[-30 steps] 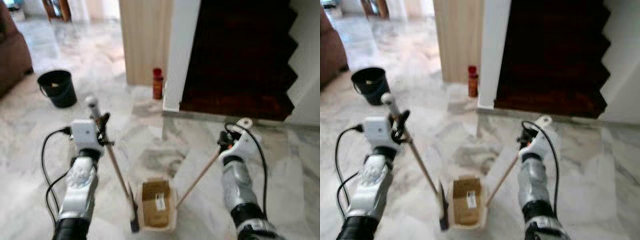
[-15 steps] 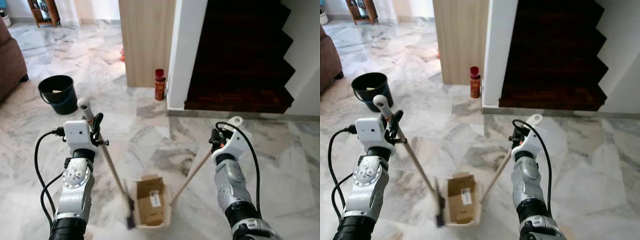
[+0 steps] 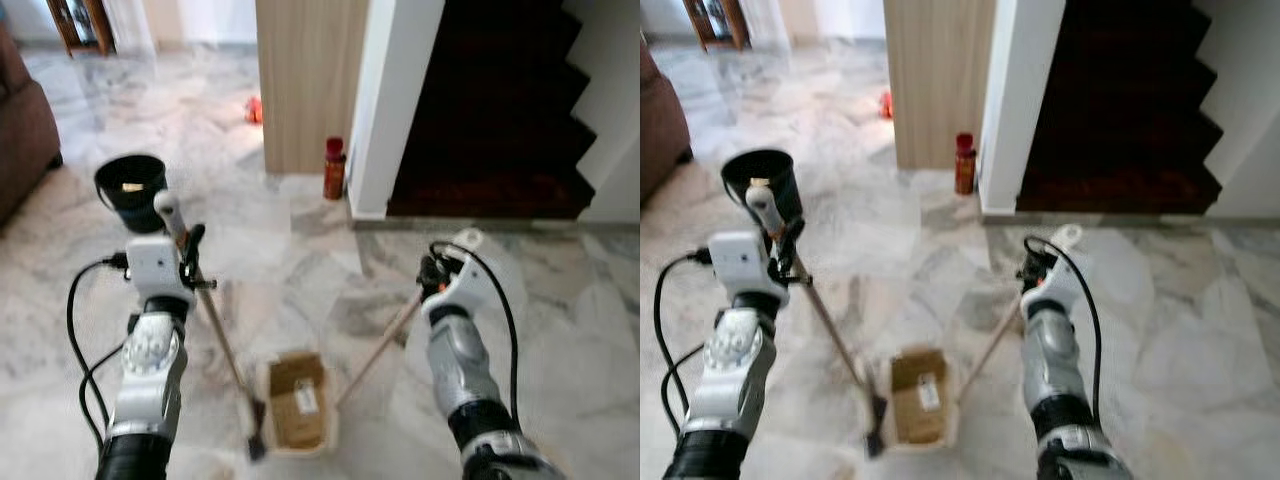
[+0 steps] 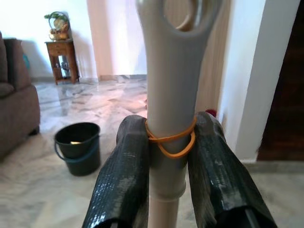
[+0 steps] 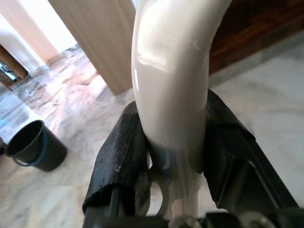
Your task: Sweep floor
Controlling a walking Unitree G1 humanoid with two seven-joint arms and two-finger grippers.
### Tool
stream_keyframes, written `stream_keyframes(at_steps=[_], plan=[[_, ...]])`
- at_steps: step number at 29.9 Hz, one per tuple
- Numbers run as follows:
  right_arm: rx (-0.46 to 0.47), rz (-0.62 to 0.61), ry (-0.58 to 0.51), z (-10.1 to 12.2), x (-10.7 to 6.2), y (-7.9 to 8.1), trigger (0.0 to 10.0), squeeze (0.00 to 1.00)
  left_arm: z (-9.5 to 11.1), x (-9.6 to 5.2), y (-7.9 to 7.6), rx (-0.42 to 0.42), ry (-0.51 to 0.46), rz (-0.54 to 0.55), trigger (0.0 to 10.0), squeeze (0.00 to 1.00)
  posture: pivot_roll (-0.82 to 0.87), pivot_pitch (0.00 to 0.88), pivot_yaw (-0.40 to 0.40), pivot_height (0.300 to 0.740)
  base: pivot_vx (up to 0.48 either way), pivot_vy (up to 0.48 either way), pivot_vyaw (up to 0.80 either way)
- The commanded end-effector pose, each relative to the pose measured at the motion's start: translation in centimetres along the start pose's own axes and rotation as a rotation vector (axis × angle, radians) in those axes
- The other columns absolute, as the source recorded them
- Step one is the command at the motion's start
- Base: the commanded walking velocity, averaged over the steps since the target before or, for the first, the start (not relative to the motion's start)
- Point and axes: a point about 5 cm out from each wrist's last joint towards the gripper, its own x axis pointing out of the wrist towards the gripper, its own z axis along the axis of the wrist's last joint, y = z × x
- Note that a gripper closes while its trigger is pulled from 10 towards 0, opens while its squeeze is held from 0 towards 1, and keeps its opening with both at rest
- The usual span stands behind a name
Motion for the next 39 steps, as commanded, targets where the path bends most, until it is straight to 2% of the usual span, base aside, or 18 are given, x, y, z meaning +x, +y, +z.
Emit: stream_keyframes(at_steps=[1,28,32,39], plan=[[0.021,-0.010,-0.043,0.9,0.2,-0.2,10.0,0.00,0.5,0.3,-0.6,0.005,-0.024,-0.021,10.0,0.00,0.09,0.000,0.005,0.740,0.000,0.480,0.00],[0.020,0.008,-0.023,0.4,0.1,0.1,10.0,0.00,0.5,0.3,-0.3,0.026,-0.013,-0.026,10.0,0.00,0.09,0.000,0.012,0.740,0.000,0.480,0.00],[0.019,0.009,-0.021,0.4,0.1,0.1,10.0,0.00,0.5,0.3,-0.4,0.027,-0.013,-0.029,10.0,0.00,0.09,0.000,0.012,0.740,0.000,0.311,0.00],[0.021,0.014,-0.020,0.4,0.1,0.1,10.0,0.00,-0.2,0.1,-1.5,0.035,0.023,-0.104,10.0,0.00,0.09,0.000,0.013,0.740,0.000,0.000,0.00]])
